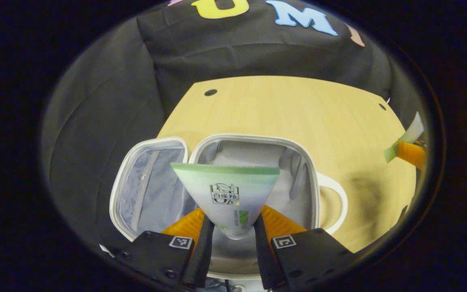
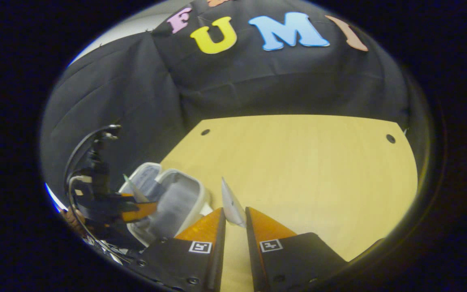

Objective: First open the suitcase, pack the skin care products into it, and then close the suitcase.

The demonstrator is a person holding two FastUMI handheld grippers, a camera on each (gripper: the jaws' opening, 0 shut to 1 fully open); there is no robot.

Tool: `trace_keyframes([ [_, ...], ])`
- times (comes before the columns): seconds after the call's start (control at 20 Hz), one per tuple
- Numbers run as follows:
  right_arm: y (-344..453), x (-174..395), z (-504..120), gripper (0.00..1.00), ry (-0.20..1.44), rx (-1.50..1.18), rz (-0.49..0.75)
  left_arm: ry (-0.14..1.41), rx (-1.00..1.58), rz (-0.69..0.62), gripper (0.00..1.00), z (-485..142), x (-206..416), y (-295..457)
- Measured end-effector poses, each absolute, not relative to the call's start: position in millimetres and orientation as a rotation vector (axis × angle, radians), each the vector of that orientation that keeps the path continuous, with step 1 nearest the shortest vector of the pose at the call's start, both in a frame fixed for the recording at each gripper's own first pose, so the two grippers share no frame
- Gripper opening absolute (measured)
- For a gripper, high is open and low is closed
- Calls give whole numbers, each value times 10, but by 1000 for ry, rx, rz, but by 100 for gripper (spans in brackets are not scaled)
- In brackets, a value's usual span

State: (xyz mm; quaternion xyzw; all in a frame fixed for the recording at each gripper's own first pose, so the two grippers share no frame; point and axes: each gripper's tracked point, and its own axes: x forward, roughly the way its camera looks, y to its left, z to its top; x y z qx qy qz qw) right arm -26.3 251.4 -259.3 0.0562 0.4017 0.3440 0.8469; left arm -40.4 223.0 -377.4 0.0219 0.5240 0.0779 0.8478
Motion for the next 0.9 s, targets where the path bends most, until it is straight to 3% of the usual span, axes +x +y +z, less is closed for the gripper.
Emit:
trace_keyframes([
  [0.3,3388,-813,-2751,28,961,108,858,1251,34,113,58,-3989,-681,2409],
  [0.4,3471,-935,-2826,28,993,93,877,1214,76,102,68,-3950,-645,2481],
  [0.45,3482,-960,-2887,28,1004,86,879,1189,89,93,86,-3913,-603,2497],
  [0.5,3497,-965,-2944,28,1013,80,876,1169,87,88,90,-3875,-584,2497],
  [0.75,3545,-927,-3194,31,1066,79,858,1109,65,95,92,-3665,-522,2606],
  [0.85,3557,-843,-3135,24,1088,85,846,1102,68,97,91,-3619,-535,2660],
  [0.9,3545,-861,-3155,28,1094,80,836,1100,76,101,92,-3587,-541,2701],
])
